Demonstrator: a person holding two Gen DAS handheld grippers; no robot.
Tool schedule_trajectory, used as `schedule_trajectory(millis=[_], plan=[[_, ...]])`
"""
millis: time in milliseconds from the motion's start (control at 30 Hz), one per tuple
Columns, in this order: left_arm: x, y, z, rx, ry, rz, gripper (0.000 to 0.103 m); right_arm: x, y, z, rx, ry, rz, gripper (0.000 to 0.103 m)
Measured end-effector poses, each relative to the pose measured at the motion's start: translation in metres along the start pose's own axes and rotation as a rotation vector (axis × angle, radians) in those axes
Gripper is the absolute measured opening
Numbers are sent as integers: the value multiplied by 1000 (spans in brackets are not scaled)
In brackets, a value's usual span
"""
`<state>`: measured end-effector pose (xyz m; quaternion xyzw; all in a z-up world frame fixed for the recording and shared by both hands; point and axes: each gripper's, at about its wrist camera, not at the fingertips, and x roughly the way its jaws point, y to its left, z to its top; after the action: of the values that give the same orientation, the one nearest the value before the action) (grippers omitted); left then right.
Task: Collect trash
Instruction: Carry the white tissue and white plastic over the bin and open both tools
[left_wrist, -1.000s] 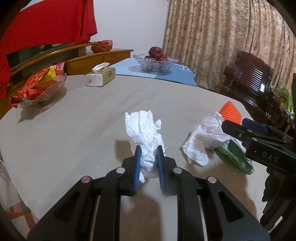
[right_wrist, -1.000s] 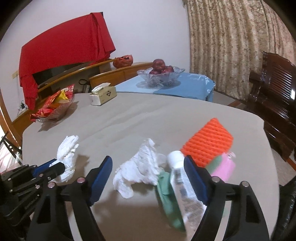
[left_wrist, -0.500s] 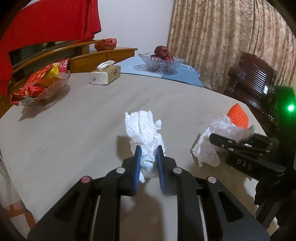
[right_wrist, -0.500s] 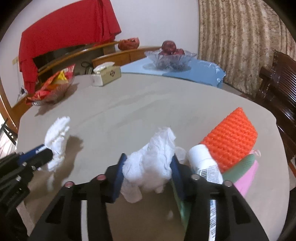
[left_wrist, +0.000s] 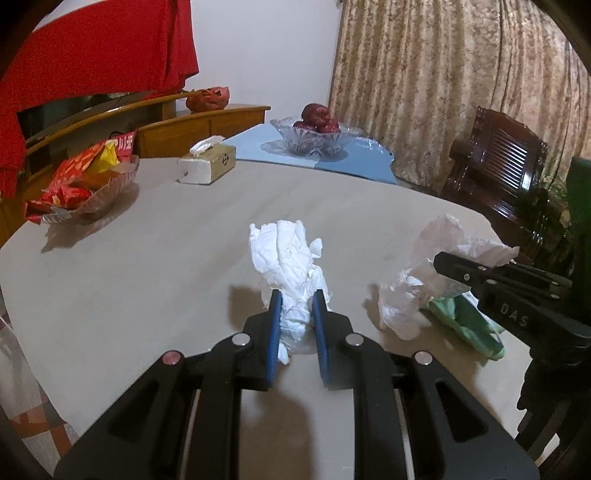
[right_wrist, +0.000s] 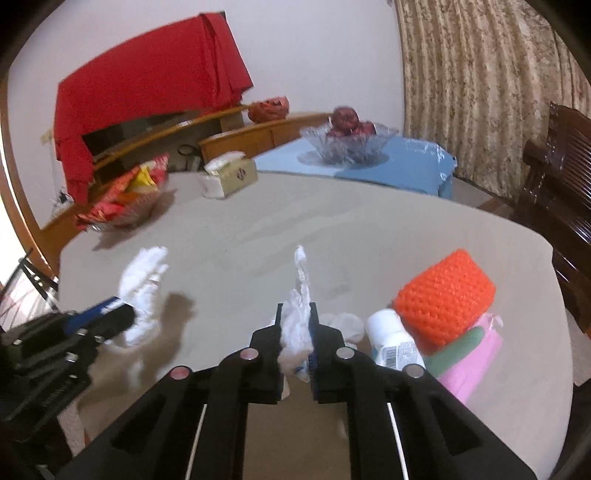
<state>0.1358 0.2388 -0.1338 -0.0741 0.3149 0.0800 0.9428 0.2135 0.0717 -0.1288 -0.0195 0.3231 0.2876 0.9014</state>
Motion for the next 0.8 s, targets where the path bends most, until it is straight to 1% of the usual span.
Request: schedule_trajectory(millis=[167,367,567,800], plan=[[-14,-11,8,8,-26,-16,16,-26,2,8,-2,-46,20,10],[-29,-34,14,35,-46,-47,16,-58,-2,12,-3,-90,12,10],[-42,-59,15,64,-54,-89,16,-91,-14,11,4,-118,-13,10],[-56,-97,14,107,-66,-157,16,-131,-38,4,21,-142,-72,10]])
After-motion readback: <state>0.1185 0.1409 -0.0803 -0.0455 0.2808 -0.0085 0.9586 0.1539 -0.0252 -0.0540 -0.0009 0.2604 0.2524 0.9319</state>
